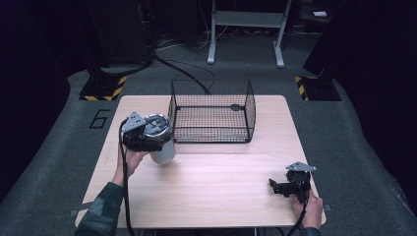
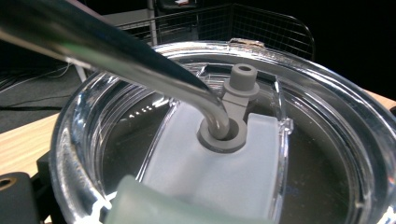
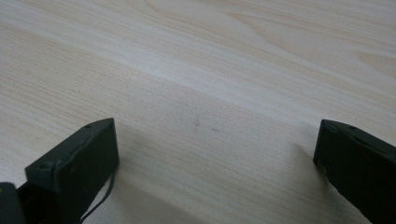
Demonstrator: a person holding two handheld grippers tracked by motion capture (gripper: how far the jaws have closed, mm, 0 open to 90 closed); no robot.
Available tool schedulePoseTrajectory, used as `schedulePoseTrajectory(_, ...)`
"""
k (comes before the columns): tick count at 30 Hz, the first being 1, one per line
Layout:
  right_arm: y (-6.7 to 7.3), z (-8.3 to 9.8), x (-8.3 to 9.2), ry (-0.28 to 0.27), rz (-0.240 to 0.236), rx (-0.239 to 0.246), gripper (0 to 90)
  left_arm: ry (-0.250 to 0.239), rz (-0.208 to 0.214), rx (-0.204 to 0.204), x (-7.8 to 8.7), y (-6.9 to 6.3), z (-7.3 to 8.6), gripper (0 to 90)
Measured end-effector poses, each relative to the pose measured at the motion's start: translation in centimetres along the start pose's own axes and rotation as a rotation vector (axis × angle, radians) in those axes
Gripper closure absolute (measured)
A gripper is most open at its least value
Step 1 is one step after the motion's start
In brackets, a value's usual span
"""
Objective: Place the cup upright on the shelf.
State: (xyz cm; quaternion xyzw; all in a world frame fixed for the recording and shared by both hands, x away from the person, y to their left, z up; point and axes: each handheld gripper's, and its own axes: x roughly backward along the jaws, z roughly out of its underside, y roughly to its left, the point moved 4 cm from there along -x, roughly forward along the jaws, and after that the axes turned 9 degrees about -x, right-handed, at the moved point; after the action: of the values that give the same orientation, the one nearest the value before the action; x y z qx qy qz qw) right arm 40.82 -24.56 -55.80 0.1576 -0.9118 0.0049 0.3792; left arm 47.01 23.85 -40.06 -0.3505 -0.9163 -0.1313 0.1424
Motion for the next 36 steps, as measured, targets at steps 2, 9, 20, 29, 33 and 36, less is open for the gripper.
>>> schedulePoseTrajectory(2,0.0,0.0,0.0,0.000,0.000,0.000,0.0,-0.004,0.005,0.000,-0.2,-0.1,-0.2,3.8)
schedulePoseTrajectory(9,0.0,0.0,0.0,0.000,-0.001,0.000,0.0,0.001,0.034,-0.014,-0.9,-0.7,-1.0,3.8)
schedulePoseTrajectory(20,0.0,0.0,0.0,0.001,-0.001,0.001,0.0,-0.012,0.065,-0.025,-2.2,-1.6,-2.6,3.8)
schedulePoseTrajectory(29,0.0,0.0,0.0,0.001,-0.003,0.002,0.0,-0.019,0.093,-0.017,-3.3,-1.8,-4.1,3.8)
schedulePoseTrajectory(33,0.0,0.0,0.0,0.001,-0.003,0.002,0.0,-0.022,0.095,-0.028,-3.7,-1.8,-4.7,3.8)
schedulePoseTrajectory(36,0.0,0.0,0.0,0.000,-0.001,0.002,0.0,-0.023,0.095,-0.030,-4.0,-1.9,-5.2,3.8)
